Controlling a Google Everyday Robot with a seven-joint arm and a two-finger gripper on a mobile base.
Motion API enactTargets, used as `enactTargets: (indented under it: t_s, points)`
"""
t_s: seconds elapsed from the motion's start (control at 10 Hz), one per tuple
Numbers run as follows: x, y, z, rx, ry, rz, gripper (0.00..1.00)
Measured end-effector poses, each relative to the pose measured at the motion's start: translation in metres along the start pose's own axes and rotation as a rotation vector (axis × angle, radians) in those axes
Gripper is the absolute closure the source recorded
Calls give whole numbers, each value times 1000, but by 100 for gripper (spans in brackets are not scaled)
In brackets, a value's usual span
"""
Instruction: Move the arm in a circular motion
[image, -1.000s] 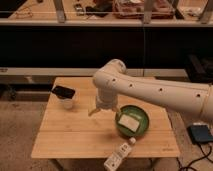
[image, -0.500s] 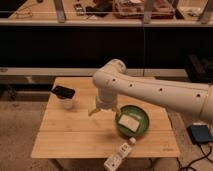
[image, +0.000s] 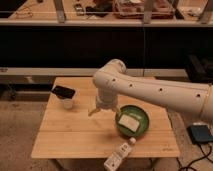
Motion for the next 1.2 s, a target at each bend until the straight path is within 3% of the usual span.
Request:
enactTargets:
  t_s: [0.6,1.0,1.2]
  points:
    - [1,1,3,-4,-5,0,20]
    - [74,-6,68,-70,21,-98,20]
    - [137,7,81,-144,73,-117,20]
